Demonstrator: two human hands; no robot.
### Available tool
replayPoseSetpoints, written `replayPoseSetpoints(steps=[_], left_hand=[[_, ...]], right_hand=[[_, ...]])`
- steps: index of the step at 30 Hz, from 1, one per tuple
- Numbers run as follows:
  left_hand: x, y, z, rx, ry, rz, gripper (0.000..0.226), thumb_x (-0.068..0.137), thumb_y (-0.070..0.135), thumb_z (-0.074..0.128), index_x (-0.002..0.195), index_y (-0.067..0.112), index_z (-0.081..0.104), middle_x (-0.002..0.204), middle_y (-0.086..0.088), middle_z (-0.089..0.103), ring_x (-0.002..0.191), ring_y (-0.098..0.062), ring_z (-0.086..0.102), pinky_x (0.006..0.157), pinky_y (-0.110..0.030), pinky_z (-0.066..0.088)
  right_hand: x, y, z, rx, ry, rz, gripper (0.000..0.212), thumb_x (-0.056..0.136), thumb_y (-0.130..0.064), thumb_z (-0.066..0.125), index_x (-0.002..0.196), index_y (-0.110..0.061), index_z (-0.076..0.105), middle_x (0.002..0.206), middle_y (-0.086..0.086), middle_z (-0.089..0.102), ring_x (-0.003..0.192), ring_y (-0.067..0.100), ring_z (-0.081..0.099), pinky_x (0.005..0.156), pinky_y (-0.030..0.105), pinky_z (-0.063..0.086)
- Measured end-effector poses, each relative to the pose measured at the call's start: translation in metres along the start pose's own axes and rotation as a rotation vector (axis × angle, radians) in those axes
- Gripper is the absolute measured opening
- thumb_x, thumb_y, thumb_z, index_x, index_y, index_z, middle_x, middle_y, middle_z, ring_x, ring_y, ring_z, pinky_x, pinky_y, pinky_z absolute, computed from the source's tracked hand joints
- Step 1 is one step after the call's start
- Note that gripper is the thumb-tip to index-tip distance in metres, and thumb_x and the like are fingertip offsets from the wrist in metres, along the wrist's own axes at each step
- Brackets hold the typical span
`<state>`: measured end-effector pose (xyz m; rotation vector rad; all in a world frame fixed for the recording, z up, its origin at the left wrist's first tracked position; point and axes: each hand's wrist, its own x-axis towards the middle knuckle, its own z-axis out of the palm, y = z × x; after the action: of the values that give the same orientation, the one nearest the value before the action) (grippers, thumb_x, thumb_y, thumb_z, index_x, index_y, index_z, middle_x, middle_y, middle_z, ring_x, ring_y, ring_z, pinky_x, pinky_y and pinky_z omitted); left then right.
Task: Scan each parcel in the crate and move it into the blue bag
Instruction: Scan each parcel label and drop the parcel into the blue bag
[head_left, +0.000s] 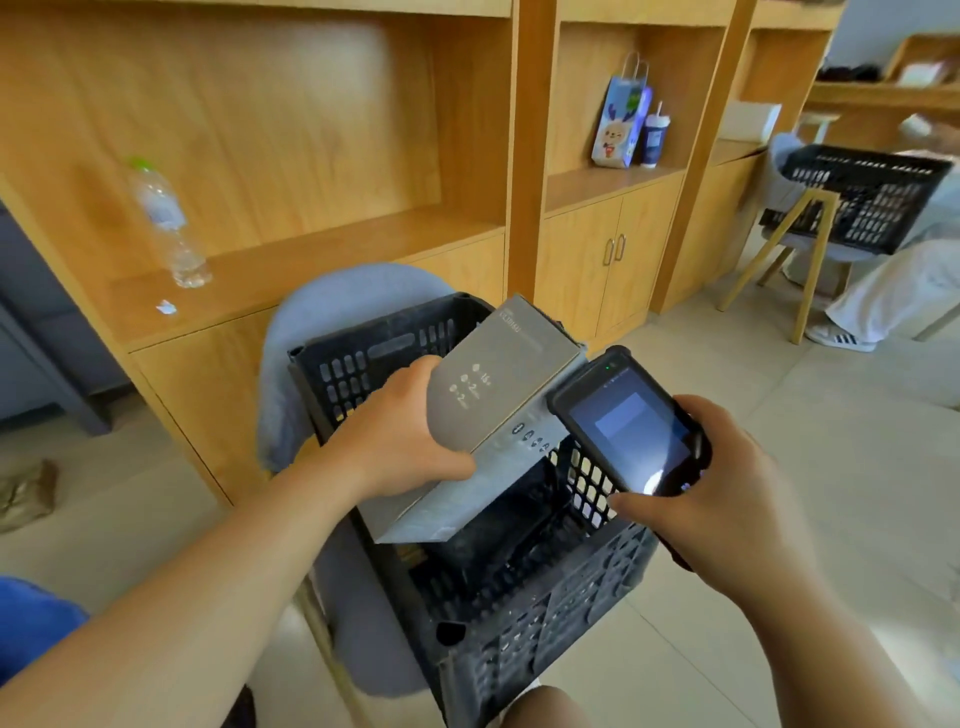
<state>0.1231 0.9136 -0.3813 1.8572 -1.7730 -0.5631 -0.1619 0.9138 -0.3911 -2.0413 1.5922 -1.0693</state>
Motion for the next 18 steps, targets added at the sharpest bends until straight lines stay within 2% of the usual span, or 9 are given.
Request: replayPoseSetpoints(steps=[3,6,9,11,15,18], left_hand=[[-0.003,0.003,-0.015,0.097,0.123,0.087,0.089,0.040,0.056,0.069,0.119,0.046,0.028,0.114,0.013,0.045,0.102,-0.013,0.049,0.082,-0.034,0.045],[-0.001,0.005,-0.025,0.250,0.220,0.154,0.102,0.040,0.058,0.068,0.130,0.038,0.026,0.116,0.007,0.048,0.105,-0.020,0.051,0.084,-0.043,0.048],[0.008,0.002,-0.023,0.481,0.249,0.167,0.115,0.043,0.059,0.065,0.142,0.027,0.017,0.119,0.000,0.046,0.106,-0.027,0.050,0.083,-0.046,0.047],[0.017,-0.002,-0.016,0.620,0.245,0.162,0.118,0.050,0.056,0.067,0.147,0.020,0.011,0.127,-0.004,0.041,0.112,-0.030,0.045,0.088,-0.046,0.044],[0.033,-0.011,0.015,0.808,0.189,0.213,0.108,0.058,0.050,0.069,0.147,0.015,0.020,0.137,-0.005,0.037,0.118,-0.030,0.041,0.096,-0.043,0.033],[0.045,-0.016,0.049,0.849,0.136,0.274,0.092,0.063,0.045,0.070,0.142,0.014,0.034,0.136,-0.007,0.042,0.115,-0.032,0.045,0.093,-0.043,0.036]], right_hand=[[-0.002,-0.004,-0.003,0.046,0.015,-0.004,0.082,0.041,-0.050,0.077,0.114,-0.044,0.040,0.089,-0.017,0.054,0.074,0.011,0.056,0.055,0.031,0.045],[0.000,-0.006,-0.005,0.066,0.019,0.007,0.084,0.038,-0.057,0.071,0.115,-0.045,0.039,0.094,-0.016,0.055,0.078,0.012,0.057,0.060,0.034,0.050],[0.006,-0.007,-0.005,0.037,-0.008,0.015,0.083,0.039,-0.054,0.073,0.114,-0.049,0.036,0.094,-0.020,0.051,0.075,0.015,0.057,0.056,0.039,0.052],[0.010,-0.005,-0.004,0.011,-0.034,0.030,0.083,0.042,-0.048,0.076,0.115,-0.047,0.036,0.094,-0.019,0.050,0.072,0.019,0.057,0.053,0.041,0.054],[0.015,0.006,0.002,-0.026,-0.036,0.062,0.084,0.044,-0.047,0.078,0.118,-0.044,0.037,0.092,-0.018,0.049,0.070,0.019,0.057,0.053,0.041,0.054],[0.018,0.017,0.006,-0.045,-0.032,0.081,0.084,0.043,-0.048,0.077,0.117,-0.044,0.037,0.091,-0.021,0.047,0.071,0.018,0.056,0.052,0.041,0.054]])
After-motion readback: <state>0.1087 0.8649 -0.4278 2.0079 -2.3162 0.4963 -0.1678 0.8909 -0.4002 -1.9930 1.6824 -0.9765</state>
